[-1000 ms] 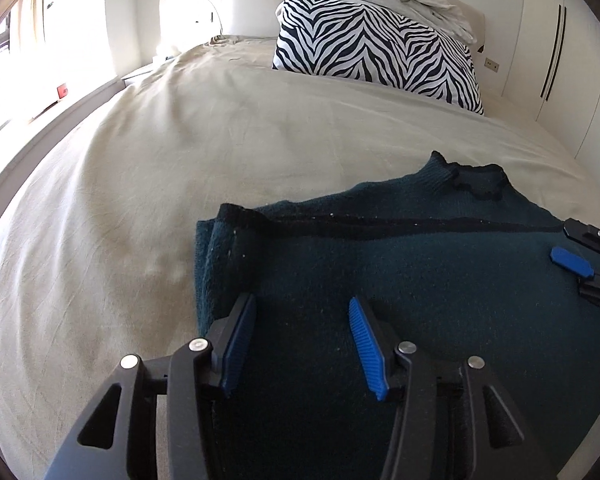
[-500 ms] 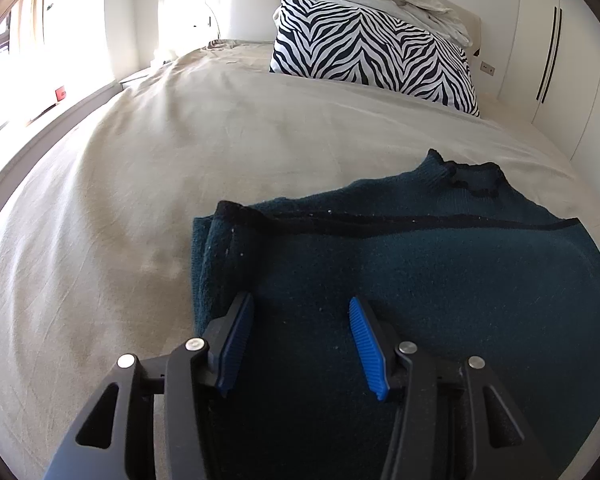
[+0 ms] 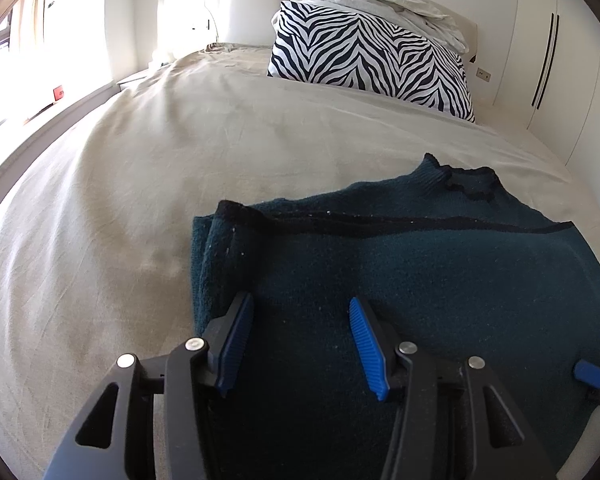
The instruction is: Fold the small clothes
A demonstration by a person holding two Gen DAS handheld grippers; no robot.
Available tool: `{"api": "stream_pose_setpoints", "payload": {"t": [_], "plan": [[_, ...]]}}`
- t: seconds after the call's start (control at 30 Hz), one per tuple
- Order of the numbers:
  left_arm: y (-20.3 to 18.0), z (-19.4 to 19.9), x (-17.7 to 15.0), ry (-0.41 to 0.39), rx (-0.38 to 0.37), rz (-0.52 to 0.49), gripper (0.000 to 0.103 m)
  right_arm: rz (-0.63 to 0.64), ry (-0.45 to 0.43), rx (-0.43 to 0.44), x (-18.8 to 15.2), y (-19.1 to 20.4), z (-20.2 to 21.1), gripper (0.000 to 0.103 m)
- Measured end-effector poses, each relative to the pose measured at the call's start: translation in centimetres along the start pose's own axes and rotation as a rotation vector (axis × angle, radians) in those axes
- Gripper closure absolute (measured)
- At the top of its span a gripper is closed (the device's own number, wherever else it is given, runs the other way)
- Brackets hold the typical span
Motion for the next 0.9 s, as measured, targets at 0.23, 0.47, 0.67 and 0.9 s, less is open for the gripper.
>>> {"api": "stream_pose_setpoints", "payload": {"t": [0.23,0.47,0.67,0.9], "plan": [[-1.9,5.8,-0.9,0.020,-0.153,0.115,0.051,-0.098,-0.251,-0.091,3.6,-3.4,10.0,0.061],[-11.1,7.7,-5.2,0.100,-0.372,0.024,0.049,0.005,0.025,-0.011,-1.8,3.2,0.3,0.059],[-5.0,5.8,-7.2,0.177,-0.493,0.274,0.077,-0.113,0.007,0.027,-0.9,-0.9,0.9,0.062],[2.3,11.7,-7.7,0.074,-0.444,0.381,0.042,-0.114,-0.219,-0.108,2.8,-2.8,9.9,0.059]]}}
Point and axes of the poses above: each gripper's, at about its wrist camera, not at the fingertips, and z roughly against the way its jaws point, y to its left, x to its top, the point moved 7 cm from there along -z, roughly the way its jaws point, and after that the axes turned 2 degrees about -z, right-handed, at the moved point
